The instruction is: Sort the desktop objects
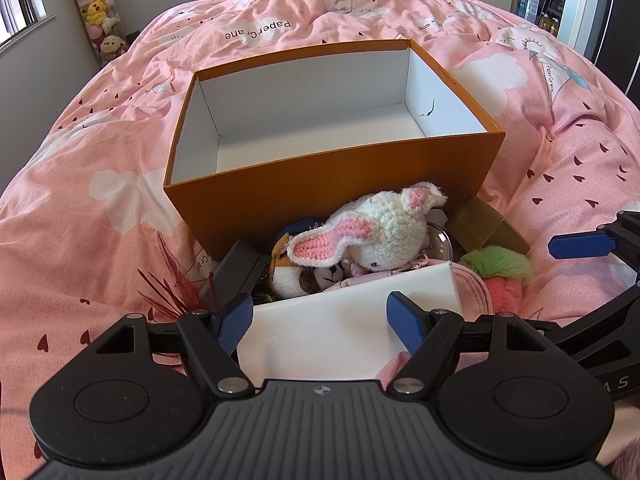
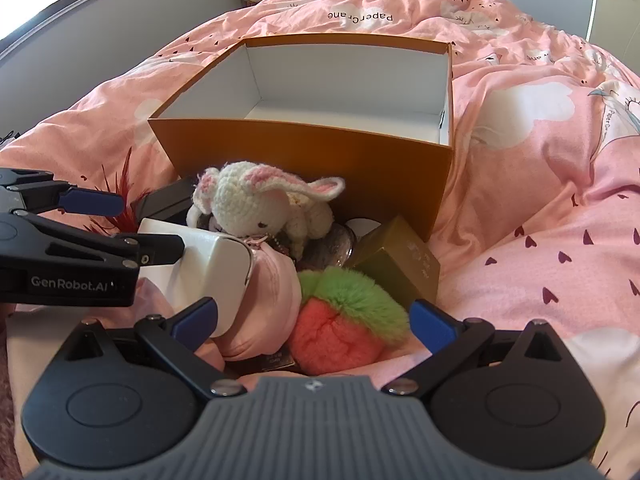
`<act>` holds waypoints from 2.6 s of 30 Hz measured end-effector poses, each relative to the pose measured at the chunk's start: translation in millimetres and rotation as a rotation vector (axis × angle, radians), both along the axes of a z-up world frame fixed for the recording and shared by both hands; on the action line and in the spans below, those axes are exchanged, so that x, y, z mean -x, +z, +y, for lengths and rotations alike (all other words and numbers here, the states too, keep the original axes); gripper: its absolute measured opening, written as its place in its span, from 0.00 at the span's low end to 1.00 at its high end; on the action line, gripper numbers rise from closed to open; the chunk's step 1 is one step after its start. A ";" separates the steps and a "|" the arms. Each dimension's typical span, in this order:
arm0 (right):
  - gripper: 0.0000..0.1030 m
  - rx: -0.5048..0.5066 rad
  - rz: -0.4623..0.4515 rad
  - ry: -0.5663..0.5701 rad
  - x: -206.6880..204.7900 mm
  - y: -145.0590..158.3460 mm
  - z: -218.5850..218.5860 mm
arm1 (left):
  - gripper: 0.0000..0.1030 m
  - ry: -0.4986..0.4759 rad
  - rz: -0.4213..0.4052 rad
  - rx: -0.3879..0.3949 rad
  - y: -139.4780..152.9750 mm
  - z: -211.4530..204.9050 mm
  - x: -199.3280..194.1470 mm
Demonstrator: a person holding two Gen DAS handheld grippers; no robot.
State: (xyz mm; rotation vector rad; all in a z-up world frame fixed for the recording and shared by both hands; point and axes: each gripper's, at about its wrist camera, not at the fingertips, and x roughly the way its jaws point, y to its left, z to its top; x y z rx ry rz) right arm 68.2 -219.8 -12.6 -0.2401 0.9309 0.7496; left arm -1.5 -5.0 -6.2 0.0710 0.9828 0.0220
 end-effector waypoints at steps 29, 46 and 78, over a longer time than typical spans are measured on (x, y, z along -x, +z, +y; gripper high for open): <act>0.92 -0.034 -0.022 -0.020 -5.0 12.0 -9.9 | 0.81 -0.056 -0.041 0.045 4.6 -1.5 5.2; 0.32 -0.095 0.109 0.107 -11.4 15.4 2.2 | 0.20 -0.215 0.068 0.245 20.0 11.4 6.4; 0.38 -0.214 0.331 0.192 -18.1 6.9 26.4 | 0.30 -0.404 0.158 0.177 45.4 16.4 30.4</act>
